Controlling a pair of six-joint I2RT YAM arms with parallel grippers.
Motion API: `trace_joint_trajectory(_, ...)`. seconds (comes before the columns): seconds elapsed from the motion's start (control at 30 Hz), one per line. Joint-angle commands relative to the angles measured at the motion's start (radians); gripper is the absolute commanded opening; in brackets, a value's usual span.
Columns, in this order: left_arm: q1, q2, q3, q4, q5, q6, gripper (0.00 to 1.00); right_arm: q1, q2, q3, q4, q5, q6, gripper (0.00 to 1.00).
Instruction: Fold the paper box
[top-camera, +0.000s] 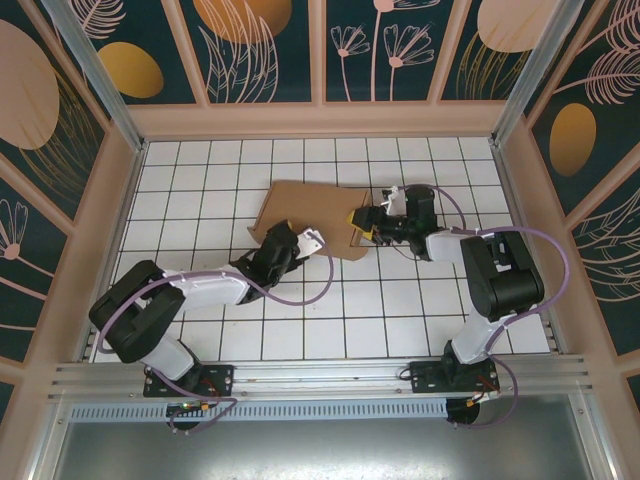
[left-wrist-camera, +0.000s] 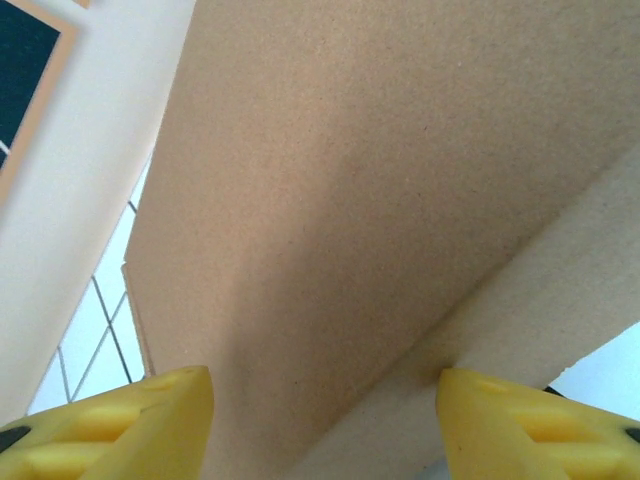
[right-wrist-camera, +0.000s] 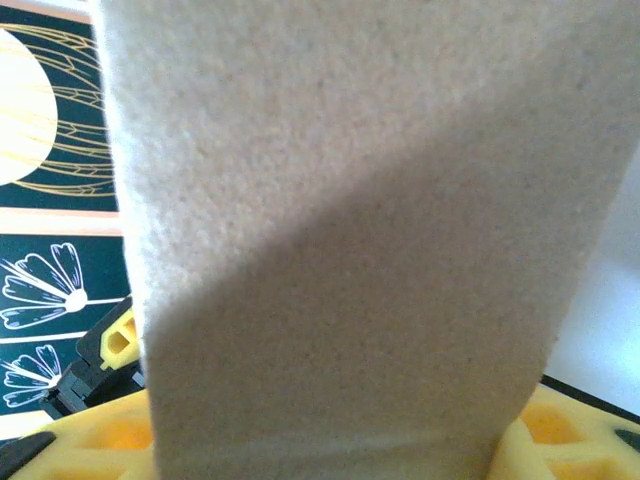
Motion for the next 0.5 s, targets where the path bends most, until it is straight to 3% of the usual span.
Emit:
trace_joint_trajectory(0.0, -0.003, 0.034, -0.045, 0.254, -0.099, 0.058, 0.6, 0.031, -0.012, -0.032, 0.04, -0.107, 0.041, 0.49)
trace_joint_trajectory(0.3, -0.037, 0.133, -0.167, 0.833, -0.221, 0.287, 0.59, 0.05, 0.008, -0.137, 0.441, -0.184, 0.362, 0.48)
trace_joint_trajectory(0.47, -0.048, 0.174, -0.175, 0.927, -0.227, 0.342, 0.61, 0.054, 0.135, -0.223, 1.035, -0.22, 0.77, 0.42)
